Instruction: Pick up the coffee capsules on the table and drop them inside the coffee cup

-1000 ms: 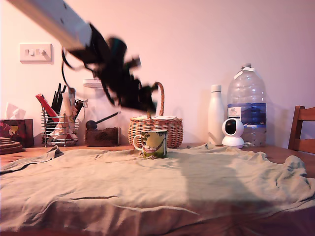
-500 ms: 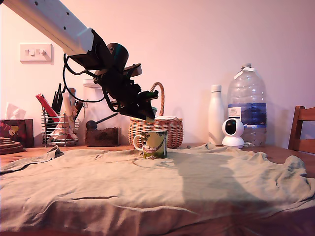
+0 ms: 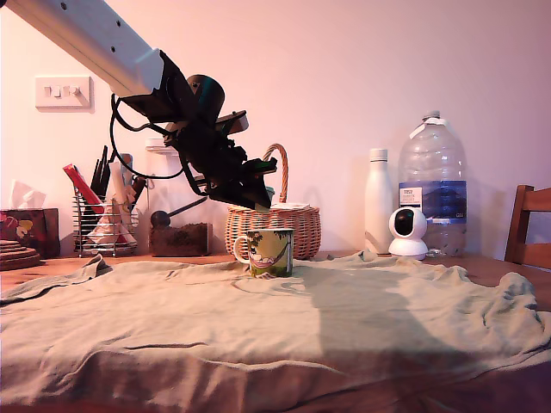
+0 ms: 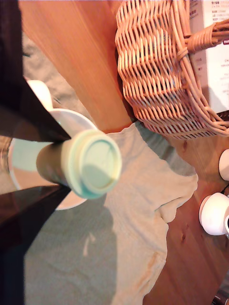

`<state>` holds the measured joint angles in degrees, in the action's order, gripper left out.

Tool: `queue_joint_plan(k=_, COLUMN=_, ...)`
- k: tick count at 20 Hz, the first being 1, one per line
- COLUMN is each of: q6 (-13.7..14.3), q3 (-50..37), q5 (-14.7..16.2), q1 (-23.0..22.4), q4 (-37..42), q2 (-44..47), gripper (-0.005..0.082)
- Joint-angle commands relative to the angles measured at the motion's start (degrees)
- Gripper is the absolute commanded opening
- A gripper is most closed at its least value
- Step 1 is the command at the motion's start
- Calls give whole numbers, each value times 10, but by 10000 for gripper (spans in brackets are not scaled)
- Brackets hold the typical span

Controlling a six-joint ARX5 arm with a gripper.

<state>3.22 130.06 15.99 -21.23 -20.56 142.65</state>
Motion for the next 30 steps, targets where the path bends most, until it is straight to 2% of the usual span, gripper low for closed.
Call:
queue_joint_plan(k=1, q6=3, q3=5, q5=0, q1=1, q4=6, q2=11, gripper=392)
queue_joint_plan(k=2, q6=4, q3=5, q5=0, q1=1, q4=6, q2=11, gripper=510)
queue_joint_plan(k=3, q6=9, q3=5, q5=0, q1=1, q4=3, q2=11, gripper=584)
queue_joint_plan(k=11, q6=18, q3=6, q5=0, q1=1, q4=-14, q2=10, gripper=582)
queue_joint_plan(k=13, q6=18, q3=8, q5=0, q1=1, q4=-20, q2=7, gripper=517)
queue_joint_plan(k=20, q6=34, q3=73, q5=1, q1=1, q4=-92, q2=-3, gripper=-18)
queue_joint_plan(k=23, q6=33, q3=98, q5=0, q1=1, q4=-108, q2=-3, gripper=-19)
queue_joint_plan(k=30, q6=33, q3=103, q5=1, q1=1, q4=-91, q2=-5, gripper=-19)
